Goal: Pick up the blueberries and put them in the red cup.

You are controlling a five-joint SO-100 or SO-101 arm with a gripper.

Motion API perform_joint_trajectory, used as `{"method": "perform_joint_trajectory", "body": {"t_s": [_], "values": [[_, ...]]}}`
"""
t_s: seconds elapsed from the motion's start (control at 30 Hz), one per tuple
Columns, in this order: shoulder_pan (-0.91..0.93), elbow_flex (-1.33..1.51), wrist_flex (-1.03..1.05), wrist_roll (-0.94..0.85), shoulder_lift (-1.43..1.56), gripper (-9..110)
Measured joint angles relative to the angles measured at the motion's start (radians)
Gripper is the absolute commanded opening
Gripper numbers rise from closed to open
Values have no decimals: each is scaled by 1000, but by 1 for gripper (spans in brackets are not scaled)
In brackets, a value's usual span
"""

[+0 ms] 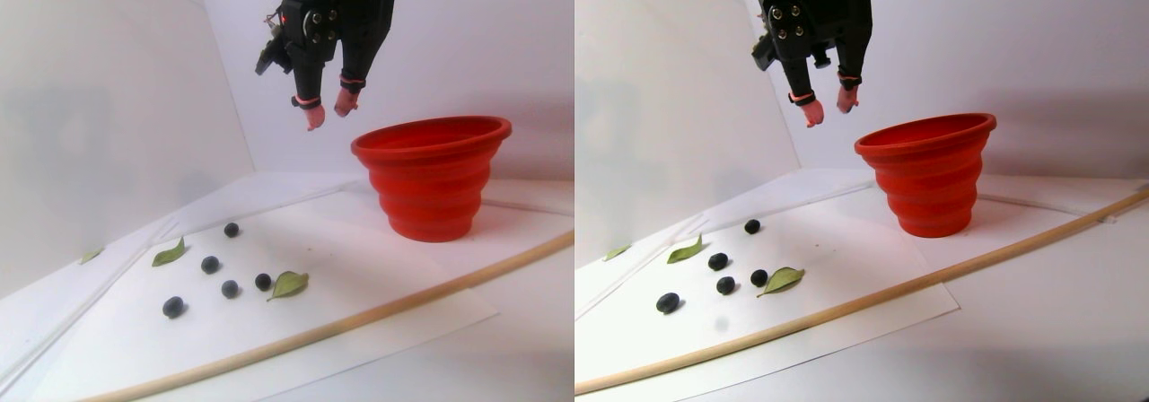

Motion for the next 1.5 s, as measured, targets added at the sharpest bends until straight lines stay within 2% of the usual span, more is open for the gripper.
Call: {"method": "perform_joint_trajectory", "body": {"t_s": [0.43,1.5], "values": [[-83,0,-8,57,-28,14],[-213,-71,-249,95,-364,15]]}}
